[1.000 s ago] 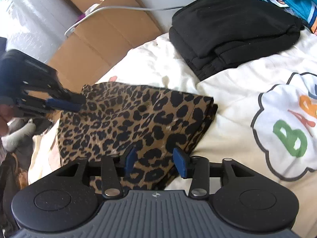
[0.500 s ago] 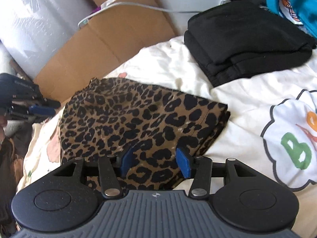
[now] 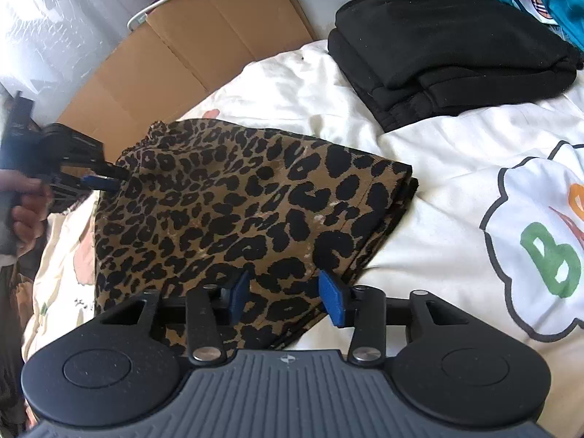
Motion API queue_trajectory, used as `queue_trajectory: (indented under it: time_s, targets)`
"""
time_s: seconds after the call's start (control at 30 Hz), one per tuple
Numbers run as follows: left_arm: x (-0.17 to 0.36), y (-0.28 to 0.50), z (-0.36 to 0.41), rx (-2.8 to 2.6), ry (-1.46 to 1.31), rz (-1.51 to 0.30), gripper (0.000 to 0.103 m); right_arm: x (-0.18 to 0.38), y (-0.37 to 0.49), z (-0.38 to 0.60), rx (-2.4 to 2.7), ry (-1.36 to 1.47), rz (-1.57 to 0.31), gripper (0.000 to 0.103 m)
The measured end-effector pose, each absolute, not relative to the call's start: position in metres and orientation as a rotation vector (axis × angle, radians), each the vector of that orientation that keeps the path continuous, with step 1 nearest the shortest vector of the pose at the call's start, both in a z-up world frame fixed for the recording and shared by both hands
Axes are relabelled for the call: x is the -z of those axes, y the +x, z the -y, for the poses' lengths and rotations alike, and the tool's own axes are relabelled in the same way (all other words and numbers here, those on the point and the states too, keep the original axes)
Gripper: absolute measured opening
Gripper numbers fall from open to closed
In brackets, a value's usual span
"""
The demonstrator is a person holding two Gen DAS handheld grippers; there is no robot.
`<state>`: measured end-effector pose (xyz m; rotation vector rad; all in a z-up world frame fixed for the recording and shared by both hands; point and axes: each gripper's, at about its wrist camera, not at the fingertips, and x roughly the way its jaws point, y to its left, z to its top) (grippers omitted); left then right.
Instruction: Fold clothes
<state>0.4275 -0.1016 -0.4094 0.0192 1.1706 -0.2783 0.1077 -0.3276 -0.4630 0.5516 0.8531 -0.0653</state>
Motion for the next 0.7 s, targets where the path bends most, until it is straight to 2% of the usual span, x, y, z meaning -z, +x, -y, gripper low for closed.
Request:
queue_trajectory:
  time_s: [0.2, 0.53, 0.7]
  targets:
    - [0.436, 0.438, 0.105, 0.261, -0.012, -1.206, 0.026, 0.463, 0.11, 0.328, 0.099, 0.532, -0.874, 0.039]
    - [0.384, 0.431, 0.109, 0.371, 0.074, -1.136, 0.025, 0.461, 0.108, 0.331, 0.123, 0.542, -0.872, 0.037]
    - [0.39, 0.444, 0.121, 0.366, 0.091, -1.142, 0.025, 0.463, 0.109, 0.332, 0.122, 0.548, -0.872, 0.037]
